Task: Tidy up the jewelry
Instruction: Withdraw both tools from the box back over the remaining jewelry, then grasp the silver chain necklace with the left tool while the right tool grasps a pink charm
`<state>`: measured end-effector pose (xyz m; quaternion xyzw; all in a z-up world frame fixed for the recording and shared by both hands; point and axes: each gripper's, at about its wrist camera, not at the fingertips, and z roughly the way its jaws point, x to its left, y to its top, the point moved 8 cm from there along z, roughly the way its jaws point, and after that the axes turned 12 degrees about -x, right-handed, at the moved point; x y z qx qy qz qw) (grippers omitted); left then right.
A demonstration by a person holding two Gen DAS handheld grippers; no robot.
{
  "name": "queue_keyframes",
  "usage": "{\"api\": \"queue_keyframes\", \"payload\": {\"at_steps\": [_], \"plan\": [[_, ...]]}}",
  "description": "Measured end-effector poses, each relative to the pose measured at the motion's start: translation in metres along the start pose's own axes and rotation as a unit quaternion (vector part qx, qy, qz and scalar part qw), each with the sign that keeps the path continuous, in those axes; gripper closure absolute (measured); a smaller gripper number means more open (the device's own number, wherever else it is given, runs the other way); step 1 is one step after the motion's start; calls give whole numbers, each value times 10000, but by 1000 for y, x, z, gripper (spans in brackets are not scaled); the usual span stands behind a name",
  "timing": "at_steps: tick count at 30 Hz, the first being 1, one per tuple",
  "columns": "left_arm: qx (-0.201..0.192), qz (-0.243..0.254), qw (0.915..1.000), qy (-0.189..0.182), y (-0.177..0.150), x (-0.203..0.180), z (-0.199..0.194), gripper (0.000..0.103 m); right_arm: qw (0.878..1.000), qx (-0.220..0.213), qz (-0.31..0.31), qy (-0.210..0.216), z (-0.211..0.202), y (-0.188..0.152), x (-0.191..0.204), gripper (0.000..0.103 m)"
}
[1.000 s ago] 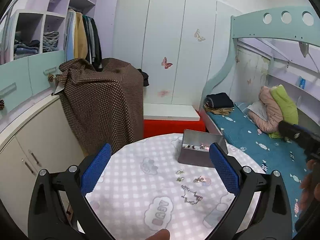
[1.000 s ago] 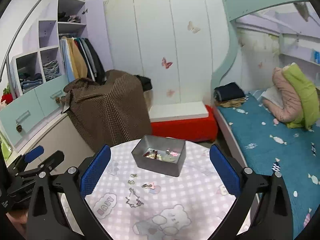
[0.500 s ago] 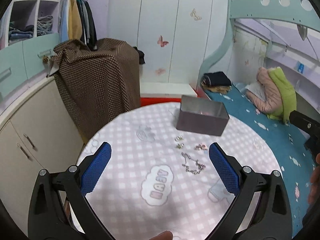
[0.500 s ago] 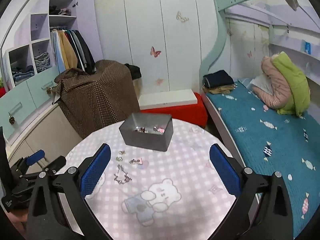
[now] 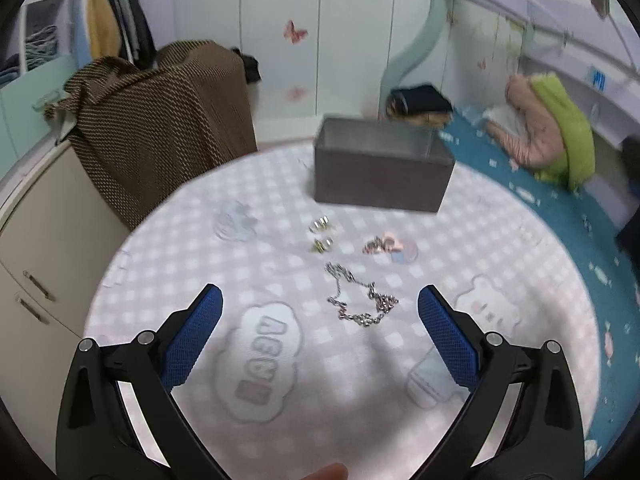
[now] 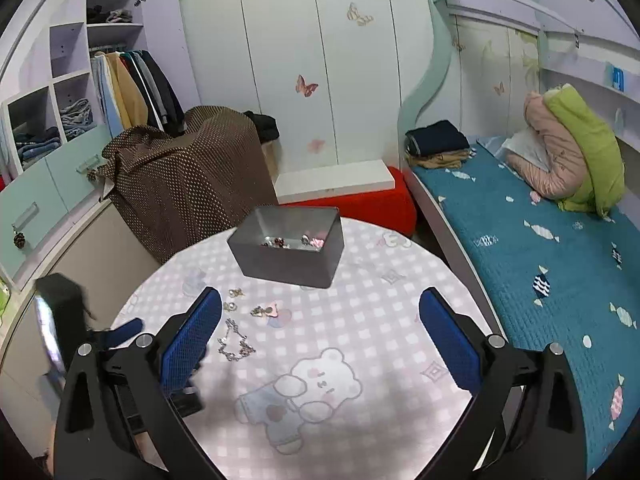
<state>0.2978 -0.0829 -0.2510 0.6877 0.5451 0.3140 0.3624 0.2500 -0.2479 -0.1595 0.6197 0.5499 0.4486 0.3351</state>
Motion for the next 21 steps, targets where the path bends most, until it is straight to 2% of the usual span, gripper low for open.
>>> {"api": "queue_keyframes", "payload": {"at_steps": [7,10,13,15,17,18,20,21], "plan": [[557,128,9983,61,-20,-8,51,6,9996,240,113,-61,15,-10,-17,8],[776,61,9970,-5,-33,-6,62,7,9993,346,120,-51,22,-15,-20,8],[684,-37,9976,-102,-31,-2,59,32,9990,424,123,-34,29,-18,-21,8],[668,-10,9976,-157,-30,0,59,44,9986,511,131,24,36,-22,-19,8],[667,-19,9975,-211,-28,4,58,64,9982,577,108,75,41,-25,-15,8],[670,-37,9975,-236,-28,6,57,69,9981,604,99,109,44,-27,-12,8],[684,-109,9970,-334,-28,13,55,88,9976,663,62,186,50,-29,-6,8],[699,-176,9966,-402,-28,17,54,90,9974,690,32,204,53,-31,-4,8]]}}
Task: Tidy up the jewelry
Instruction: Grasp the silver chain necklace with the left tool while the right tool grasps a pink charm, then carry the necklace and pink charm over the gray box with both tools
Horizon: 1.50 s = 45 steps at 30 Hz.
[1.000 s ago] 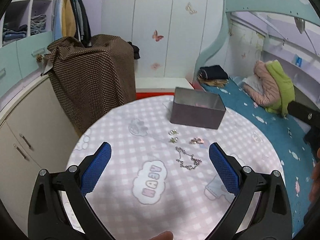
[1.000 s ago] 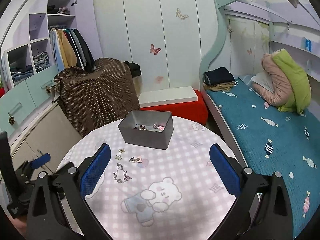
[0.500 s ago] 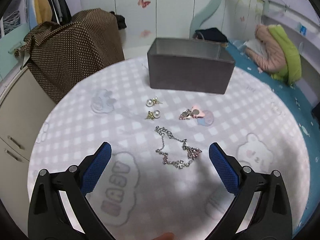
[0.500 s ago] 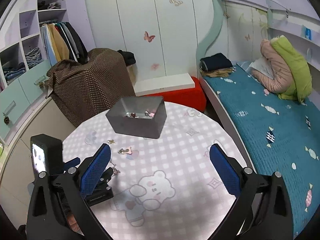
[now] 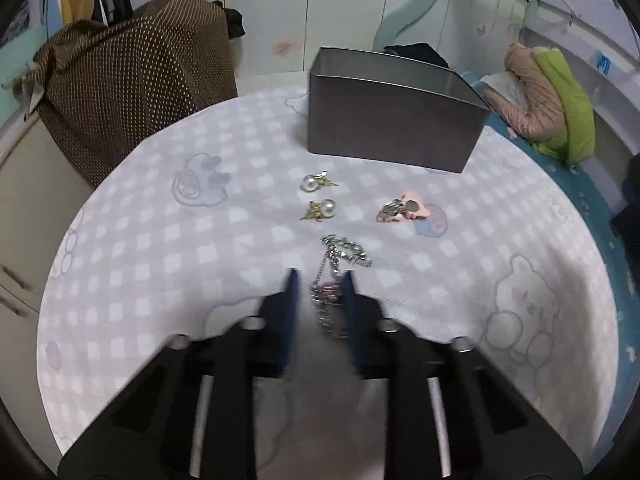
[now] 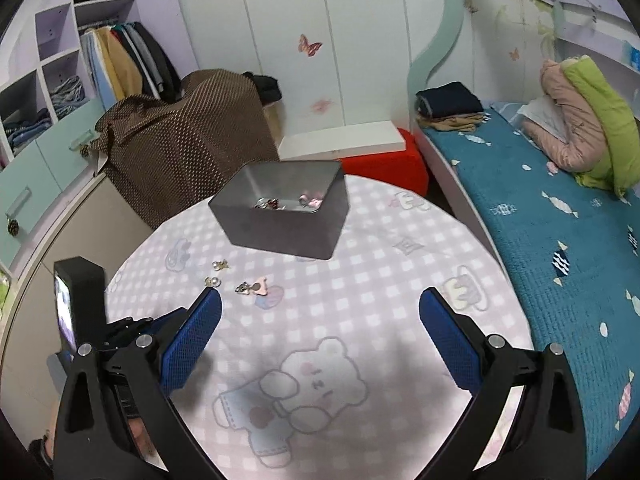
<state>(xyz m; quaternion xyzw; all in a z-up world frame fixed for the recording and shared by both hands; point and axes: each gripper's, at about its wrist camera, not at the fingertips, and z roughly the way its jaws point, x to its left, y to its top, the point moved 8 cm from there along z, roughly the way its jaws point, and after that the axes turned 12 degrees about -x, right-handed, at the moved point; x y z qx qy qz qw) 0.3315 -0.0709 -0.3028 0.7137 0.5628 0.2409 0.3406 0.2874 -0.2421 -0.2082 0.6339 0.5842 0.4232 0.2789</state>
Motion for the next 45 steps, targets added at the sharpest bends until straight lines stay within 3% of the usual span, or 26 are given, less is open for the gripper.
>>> {"api": "queue_keyframes", "payload": {"at_steps": [2,12,19,23,29,36,45], "plan": [[-3,-108,9999,-121,1,7,-3,94,9999,131,-94,37,12,-5,6,8],[-406,-285,9986,-208,17,27,-35,94,9944,685,-784,174,68,-30,41,8],[-745,-452,9959,-231,37,36,-60,94,9884,1019,-1101,251,109,-44,58,32],[-867,-534,9946,-187,44,48,-69,94,9861,1089,-1214,323,119,-51,64,40],[-919,-615,9937,-190,48,56,-74,94,9831,952,-1514,402,118,-51,72,75],[-929,-627,9935,-222,49,55,-74,94,9851,911,-1359,523,110,-51,70,89],[-971,-608,9931,-262,52,51,-77,94,9878,898,-1050,717,96,-50,62,90]]}}
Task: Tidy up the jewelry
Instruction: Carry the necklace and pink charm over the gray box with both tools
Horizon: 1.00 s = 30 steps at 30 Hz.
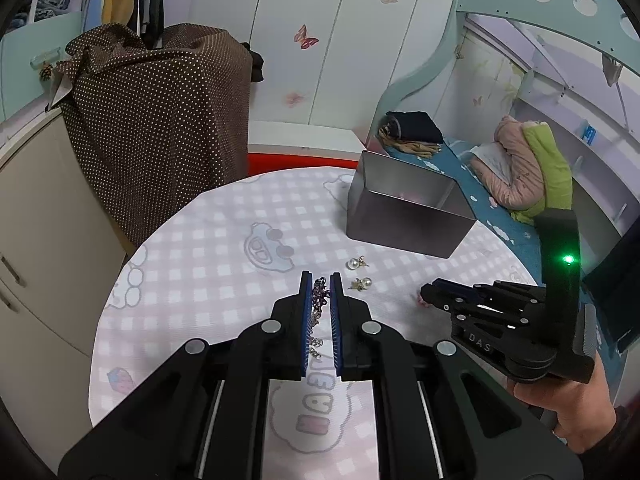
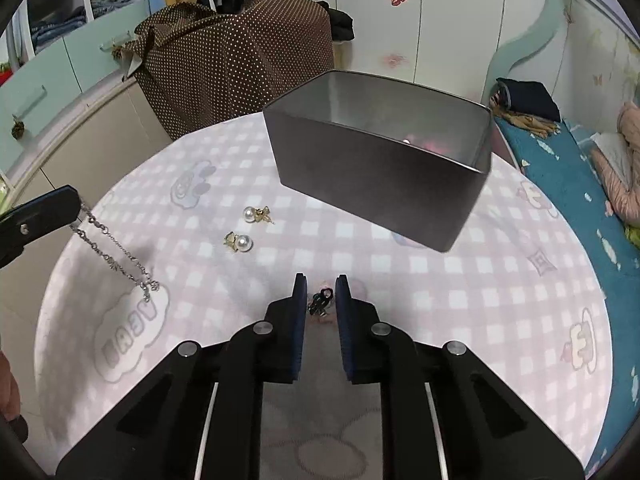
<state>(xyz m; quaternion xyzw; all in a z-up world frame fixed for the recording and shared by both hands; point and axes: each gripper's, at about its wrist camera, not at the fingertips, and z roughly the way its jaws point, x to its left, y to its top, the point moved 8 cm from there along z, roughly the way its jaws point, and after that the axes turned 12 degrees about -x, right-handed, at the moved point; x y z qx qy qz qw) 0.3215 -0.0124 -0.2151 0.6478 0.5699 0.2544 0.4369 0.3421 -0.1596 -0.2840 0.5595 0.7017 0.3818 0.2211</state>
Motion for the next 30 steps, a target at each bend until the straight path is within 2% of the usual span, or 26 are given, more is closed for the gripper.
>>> {"api": "queue_keyframes", "payload": {"at_steps": [7,14,17,18,19,21,27,29,30], "plan": [[-133,79,9998,-85,13,-10,-7,94,9996,-164,193,160,-20,8,-4,90],[-402,198,9988,-196,40,-23,-18,94,9976,-482,356,348,-46,37,-7,90],[-475,268,9983,-223,47,-28,-21,94,9987,-387,187,256,-45,38,-9,90],[-473,280,9982,-226,46,-29,-21,94,9993,-283,128,230,-41,33,-8,87],[-450,289,9983,-232,44,-31,-20,94,9996,-174,102,208,-36,28,-8,77],[-391,275,9986,-242,39,-32,-18,94,9999,10,96,141,-23,14,-7,68],[-237,251,9991,-238,25,-31,-12,94,9997,251,58,44,3,-10,3,68],[-228,234,9992,-221,23,-29,-12,94,9996,237,-116,-42,6,-12,8,74],[-229,223,9993,-217,23,-27,-12,94,9994,232,-255,-95,6,-13,10,82]]}}
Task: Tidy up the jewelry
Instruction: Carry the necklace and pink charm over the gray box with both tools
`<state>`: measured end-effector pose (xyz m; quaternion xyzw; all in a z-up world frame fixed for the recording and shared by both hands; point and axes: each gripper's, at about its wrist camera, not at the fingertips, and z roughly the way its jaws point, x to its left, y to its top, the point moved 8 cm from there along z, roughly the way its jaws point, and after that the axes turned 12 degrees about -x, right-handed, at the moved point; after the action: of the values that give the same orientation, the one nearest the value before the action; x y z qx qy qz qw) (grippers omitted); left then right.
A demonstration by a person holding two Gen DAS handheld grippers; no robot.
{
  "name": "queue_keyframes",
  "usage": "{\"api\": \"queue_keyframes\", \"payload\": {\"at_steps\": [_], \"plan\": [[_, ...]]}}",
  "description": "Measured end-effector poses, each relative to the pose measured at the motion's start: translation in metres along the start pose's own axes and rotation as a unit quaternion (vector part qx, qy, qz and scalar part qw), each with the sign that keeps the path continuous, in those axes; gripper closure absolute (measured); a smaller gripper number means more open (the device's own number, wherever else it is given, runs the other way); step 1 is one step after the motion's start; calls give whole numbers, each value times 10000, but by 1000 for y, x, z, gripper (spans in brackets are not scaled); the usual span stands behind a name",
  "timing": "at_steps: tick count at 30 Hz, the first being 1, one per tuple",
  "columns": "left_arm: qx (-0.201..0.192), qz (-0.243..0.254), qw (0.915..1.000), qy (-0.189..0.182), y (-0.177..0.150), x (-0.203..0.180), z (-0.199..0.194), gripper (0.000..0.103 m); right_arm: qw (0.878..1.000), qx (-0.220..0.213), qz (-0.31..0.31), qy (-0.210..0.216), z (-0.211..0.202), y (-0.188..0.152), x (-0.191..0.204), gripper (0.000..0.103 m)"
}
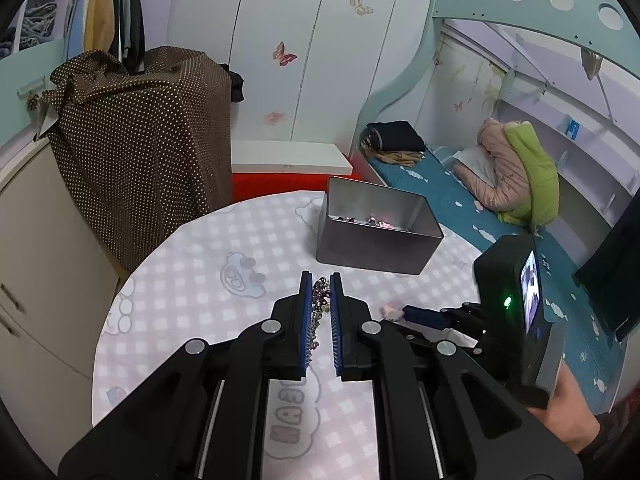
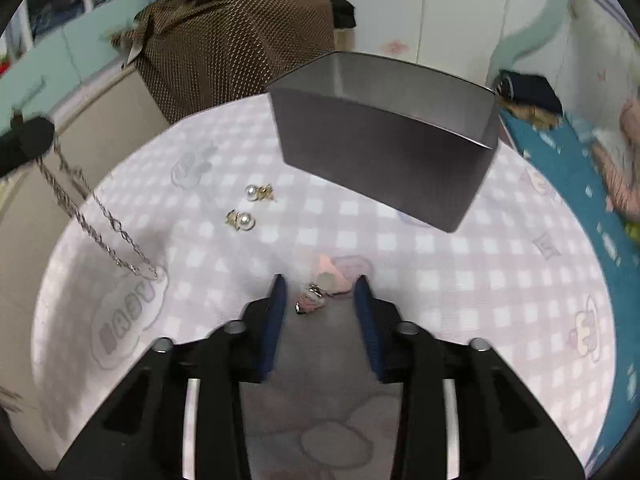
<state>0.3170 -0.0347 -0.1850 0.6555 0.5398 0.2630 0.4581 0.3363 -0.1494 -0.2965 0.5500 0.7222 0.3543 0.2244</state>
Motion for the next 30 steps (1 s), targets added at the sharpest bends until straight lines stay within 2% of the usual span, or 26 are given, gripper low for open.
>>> {"api": "queue_keyframes", "payload": {"at_steps": [1,7,16,23,30], "plan": [[-4,-10,10000,4,-1,0,-1,94,9999,5,-120,-24,0,0,1,89],[-28,-65,10000,41,1,7,-4,94,9999,-2,-96,40,-2,0,-3,90],[-199,-123,9997,118,17,21,-13,94,9988,-353,184,275,-34,21,-13,90],[-440,10,9990,-63,51,8,-12,94,9960,-754,162,459,-63,63,-11,90],[-613,122,9972,-421,99,-16,6,94,9924,-1193,15,308,-83,123,-23,90]]}}
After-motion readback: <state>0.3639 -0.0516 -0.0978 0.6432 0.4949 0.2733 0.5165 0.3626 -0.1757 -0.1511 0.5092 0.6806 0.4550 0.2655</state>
